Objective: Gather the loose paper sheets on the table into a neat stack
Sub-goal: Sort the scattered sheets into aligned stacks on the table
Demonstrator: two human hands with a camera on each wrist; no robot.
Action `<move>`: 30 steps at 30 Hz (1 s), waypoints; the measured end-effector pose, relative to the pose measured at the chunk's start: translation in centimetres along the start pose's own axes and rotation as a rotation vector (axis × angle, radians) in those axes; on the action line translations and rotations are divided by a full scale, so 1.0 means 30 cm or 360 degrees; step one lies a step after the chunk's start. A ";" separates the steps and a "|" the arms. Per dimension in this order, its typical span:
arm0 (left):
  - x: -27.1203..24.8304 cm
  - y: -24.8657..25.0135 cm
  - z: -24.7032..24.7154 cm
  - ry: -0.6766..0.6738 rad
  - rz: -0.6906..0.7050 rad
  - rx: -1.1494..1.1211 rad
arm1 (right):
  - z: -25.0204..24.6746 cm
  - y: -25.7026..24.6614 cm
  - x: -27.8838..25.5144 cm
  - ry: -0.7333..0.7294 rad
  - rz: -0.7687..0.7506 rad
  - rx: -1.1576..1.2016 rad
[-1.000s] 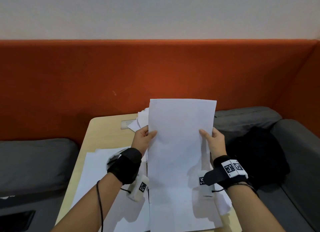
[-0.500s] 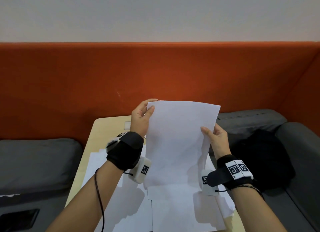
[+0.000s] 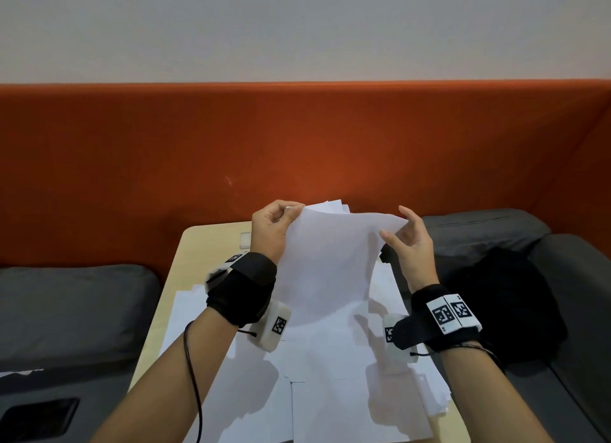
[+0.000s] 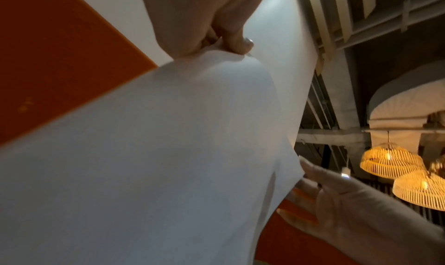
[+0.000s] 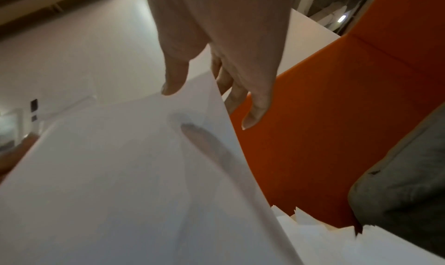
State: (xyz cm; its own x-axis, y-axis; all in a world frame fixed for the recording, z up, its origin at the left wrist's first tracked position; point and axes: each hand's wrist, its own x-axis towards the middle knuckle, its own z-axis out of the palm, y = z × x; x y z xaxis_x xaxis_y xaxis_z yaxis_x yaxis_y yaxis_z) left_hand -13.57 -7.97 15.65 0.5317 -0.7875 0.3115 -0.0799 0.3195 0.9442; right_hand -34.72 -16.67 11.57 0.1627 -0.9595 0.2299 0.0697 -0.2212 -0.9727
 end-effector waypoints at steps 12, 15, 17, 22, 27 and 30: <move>0.002 0.002 -0.034 -0.0143 -0.0218 -0.0095 | -0.003 0.006 0.013 -0.0009 0.0068 0.0248; -0.014 -0.004 -0.030 -0.0108 -0.0289 -0.0056 | -0.005 0.011 0.013 -0.0052 0.0069 0.0236; -0.012 -0.003 -0.027 -0.0074 -0.0321 -0.0077 | -0.009 0.014 0.005 -0.0091 0.0101 0.0264; 0.004 -0.035 -0.024 0.0022 -0.0328 -0.0124 | -0.027 0.021 -0.007 -0.0251 0.0238 0.0327; 0.029 -0.027 -0.056 0.0334 -0.0291 -0.0393 | -0.047 0.034 -0.031 -0.0615 0.0494 -0.0047; 0.050 -0.019 -0.080 0.0416 -0.0259 -0.0444 | -0.063 0.078 -0.059 -0.0748 0.0624 -0.0184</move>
State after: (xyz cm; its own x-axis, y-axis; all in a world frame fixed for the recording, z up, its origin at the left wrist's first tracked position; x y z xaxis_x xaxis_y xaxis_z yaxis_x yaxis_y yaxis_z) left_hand -10.70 -8.08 15.31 0.7178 -0.6906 0.0891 0.2354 0.3611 0.9023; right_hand -36.70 -15.80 8.83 0.5725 -0.7996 -0.1814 -0.1855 0.0892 -0.9786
